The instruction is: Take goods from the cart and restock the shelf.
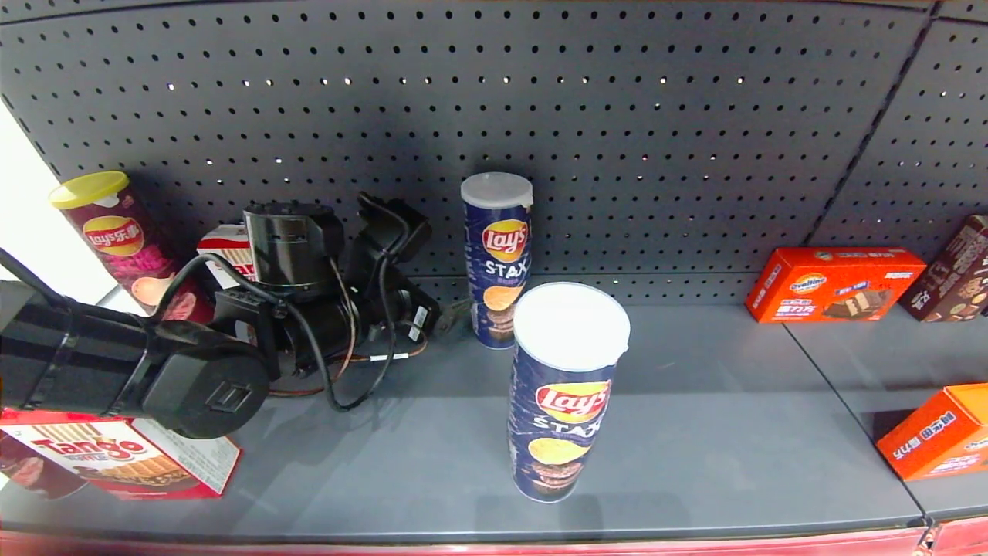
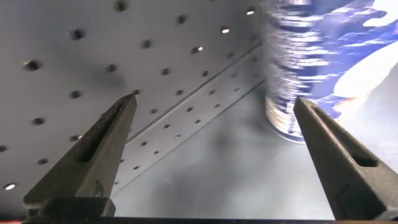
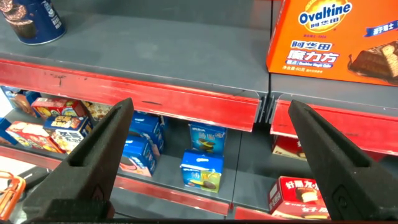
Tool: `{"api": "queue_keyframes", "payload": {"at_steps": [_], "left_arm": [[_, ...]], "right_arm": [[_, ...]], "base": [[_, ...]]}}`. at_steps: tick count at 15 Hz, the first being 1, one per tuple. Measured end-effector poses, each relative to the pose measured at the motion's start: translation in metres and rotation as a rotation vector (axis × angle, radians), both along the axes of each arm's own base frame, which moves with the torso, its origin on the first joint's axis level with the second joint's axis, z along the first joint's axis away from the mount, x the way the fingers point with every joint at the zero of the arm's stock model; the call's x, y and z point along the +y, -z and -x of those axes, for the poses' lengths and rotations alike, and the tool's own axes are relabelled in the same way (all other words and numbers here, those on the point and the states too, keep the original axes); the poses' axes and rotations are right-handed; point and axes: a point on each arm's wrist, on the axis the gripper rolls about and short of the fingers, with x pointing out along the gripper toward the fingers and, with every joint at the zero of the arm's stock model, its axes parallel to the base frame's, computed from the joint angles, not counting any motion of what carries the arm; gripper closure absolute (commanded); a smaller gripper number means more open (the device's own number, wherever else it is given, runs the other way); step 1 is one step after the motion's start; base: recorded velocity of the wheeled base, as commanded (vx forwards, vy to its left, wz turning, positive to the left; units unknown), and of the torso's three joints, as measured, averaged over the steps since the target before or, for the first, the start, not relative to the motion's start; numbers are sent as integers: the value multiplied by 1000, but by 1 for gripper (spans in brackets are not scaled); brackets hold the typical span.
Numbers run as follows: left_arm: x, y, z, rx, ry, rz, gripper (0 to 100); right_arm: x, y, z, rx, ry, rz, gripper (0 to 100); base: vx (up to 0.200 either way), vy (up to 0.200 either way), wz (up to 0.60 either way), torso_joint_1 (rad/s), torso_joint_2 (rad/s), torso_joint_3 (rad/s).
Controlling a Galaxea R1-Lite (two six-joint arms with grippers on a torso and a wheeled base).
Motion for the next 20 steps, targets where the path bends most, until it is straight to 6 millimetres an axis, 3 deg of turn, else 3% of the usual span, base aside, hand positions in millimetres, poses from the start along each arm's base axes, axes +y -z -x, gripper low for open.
{"api": "queue_keyframes", "payload": {"at_steps": [9, 20], "left_arm": [[4, 1, -5, -5, -70, -9, 0], [-7, 6, -18, -3, -58, -8, 0]], "right_arm": [[0, 0, 0, 0, 0, -1, 0], [0, 0, 0, 0, 0, -1, 0]], "base": [[0, 0, 0, 0, 0, 0], [0, 0, 0, 0, 0, 0]]}}
